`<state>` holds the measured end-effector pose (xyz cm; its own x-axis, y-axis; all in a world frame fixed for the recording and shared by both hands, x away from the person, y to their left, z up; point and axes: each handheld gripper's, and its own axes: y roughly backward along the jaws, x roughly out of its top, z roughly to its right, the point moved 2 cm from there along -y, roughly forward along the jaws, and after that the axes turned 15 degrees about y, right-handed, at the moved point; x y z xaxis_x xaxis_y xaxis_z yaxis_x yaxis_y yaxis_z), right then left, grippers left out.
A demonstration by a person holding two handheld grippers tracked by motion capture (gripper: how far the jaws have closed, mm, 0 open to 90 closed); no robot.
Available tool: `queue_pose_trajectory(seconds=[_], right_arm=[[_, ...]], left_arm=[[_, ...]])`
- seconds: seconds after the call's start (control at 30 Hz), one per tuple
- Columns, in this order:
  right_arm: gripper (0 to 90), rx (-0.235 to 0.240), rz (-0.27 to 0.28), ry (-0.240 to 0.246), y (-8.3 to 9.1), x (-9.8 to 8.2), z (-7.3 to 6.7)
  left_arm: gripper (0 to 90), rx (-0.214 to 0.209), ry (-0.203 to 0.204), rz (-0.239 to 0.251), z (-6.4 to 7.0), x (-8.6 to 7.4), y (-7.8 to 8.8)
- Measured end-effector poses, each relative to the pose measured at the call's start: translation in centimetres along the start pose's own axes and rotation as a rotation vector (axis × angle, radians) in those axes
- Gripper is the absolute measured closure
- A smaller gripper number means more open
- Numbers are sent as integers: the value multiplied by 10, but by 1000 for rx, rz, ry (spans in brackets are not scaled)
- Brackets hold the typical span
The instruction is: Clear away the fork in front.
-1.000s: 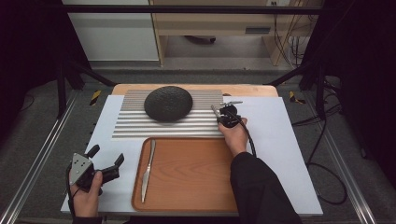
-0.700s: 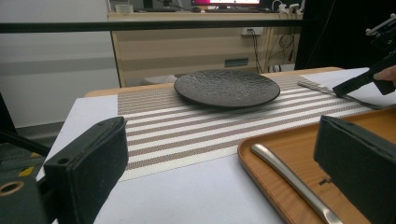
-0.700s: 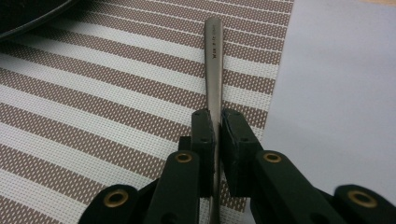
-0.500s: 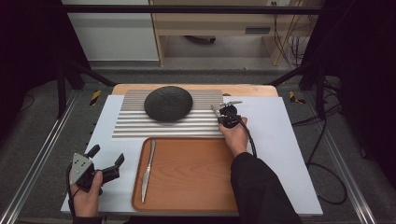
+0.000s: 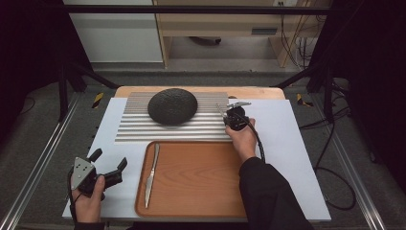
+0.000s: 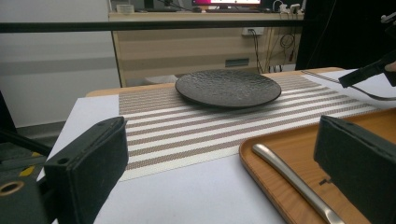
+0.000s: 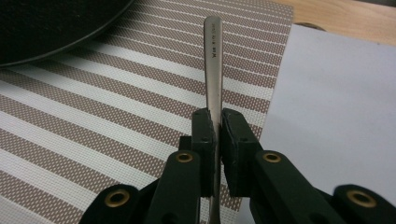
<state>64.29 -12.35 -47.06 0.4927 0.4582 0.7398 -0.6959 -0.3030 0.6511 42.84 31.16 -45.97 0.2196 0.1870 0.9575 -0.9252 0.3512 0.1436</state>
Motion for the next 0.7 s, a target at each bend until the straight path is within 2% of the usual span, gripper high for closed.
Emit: queue_pose_trajectory(seconds=[0.33,0.7], right_arm=[[840,14,44,31,15,7,-5],[840,51,136,56,43,16,-14]], left_arm=[[32,1,-1,-1,0,0,0],[32,0,-7,-8,1,0,0]])
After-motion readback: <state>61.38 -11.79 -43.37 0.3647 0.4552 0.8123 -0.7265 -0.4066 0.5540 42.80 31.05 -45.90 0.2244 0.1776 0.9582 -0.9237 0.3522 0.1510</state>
